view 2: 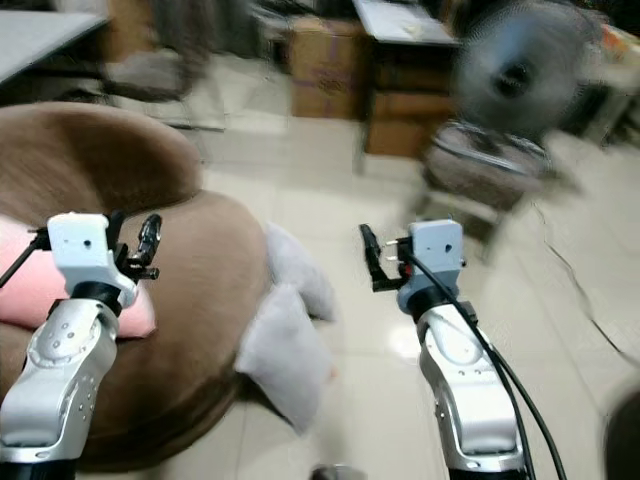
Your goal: Move the pillow to the sofa from floor
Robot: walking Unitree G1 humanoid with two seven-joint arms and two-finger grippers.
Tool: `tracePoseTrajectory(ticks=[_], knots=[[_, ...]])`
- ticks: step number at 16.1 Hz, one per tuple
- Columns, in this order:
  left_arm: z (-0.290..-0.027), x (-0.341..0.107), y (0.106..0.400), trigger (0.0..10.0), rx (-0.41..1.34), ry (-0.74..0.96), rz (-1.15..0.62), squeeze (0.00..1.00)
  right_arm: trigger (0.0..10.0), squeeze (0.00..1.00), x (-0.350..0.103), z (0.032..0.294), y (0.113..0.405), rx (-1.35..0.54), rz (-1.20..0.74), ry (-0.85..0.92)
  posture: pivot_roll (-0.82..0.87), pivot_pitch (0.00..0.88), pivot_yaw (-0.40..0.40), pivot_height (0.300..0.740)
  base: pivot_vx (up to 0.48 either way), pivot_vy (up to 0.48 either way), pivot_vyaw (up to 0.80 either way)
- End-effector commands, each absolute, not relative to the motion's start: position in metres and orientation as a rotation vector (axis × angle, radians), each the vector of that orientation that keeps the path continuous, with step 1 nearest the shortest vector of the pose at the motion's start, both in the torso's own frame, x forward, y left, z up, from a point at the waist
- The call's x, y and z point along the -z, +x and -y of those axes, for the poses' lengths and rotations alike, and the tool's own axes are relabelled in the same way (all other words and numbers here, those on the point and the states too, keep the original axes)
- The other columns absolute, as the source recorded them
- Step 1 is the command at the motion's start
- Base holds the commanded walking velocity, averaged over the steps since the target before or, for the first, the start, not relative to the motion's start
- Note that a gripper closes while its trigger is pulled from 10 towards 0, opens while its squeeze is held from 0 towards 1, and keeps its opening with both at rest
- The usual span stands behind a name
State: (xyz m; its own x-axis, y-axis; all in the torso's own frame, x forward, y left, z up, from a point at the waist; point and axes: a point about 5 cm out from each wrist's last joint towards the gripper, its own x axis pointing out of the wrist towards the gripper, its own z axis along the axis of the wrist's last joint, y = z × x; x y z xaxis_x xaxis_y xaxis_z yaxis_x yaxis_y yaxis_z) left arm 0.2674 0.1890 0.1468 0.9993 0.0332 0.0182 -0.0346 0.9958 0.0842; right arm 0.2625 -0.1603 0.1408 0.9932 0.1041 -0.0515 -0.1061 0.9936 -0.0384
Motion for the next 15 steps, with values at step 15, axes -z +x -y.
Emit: tracePoseTrajectory(ticks=[15], knots=[[-0.195, -0.147, 0.265, 10.0, -0.027, 0.192, 0.026, 0.20, 10.0, 0.00, -0.131, 0.160, 0.255, -0.094, -0.100, -0.034, 0.02, 0.000, -0.014, 0.740, 0.000, 0.090, -0.64]])
